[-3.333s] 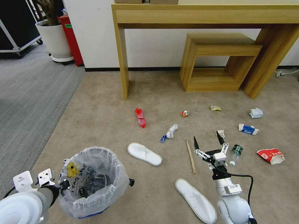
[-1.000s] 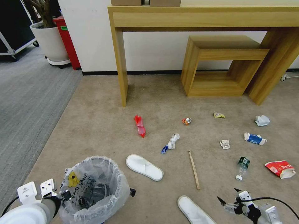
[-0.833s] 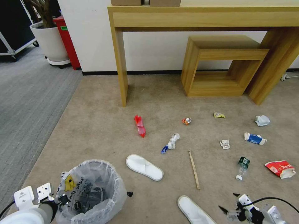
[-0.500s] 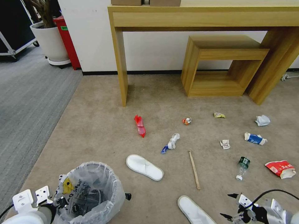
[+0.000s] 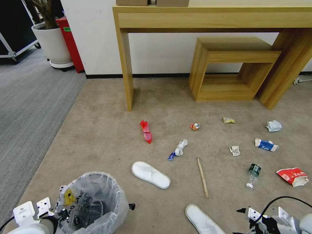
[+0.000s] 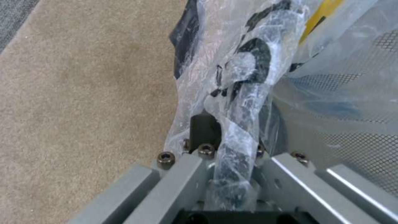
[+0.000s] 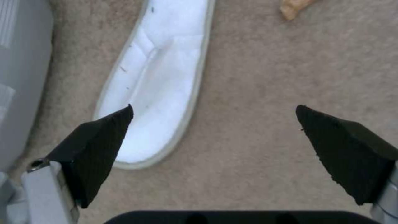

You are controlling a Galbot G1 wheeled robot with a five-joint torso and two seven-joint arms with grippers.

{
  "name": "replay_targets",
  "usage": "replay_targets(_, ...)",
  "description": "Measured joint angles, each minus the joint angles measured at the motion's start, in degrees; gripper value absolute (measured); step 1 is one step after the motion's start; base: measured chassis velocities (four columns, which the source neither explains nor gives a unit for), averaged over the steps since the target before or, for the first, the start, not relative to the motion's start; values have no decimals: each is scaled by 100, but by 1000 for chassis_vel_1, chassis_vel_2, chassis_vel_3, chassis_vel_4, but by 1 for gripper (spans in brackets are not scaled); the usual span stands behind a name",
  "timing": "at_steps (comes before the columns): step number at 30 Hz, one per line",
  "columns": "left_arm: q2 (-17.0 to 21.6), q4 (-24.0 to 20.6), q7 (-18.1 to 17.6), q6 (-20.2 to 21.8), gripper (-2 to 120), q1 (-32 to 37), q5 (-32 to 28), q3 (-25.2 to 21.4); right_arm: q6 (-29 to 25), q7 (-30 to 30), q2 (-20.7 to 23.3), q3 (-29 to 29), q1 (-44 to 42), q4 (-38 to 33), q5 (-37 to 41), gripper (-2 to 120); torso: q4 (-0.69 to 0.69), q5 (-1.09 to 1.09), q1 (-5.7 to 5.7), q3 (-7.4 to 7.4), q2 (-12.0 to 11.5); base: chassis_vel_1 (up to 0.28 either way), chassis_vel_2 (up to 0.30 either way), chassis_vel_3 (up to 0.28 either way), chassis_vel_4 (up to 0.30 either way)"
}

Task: Pick up the trash bin and place the garbage on the floor into it.

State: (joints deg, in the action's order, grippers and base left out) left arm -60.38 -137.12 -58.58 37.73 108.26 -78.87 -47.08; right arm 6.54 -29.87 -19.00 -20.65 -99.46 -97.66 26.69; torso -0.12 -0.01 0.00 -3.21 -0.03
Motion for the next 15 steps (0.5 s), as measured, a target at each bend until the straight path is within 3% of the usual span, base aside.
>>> replay_targets(6,0,21,18,0,0,30,80,12,401,240,-103,297,205,-95,130,100,0,-1,0,0,0,0,0,0,0)
replay_targets(9,0,53,45,0,0,44,146,48,824,787,-223,460,271,-230,297,100,0,-1,0,0,0,0,0,0,0)
replay_targets(15,-11,71,68,0,0,68,235,86,1086,1285,-341,700,442,-262,511,100,0,-1,0,0,0,0,0,0,0)
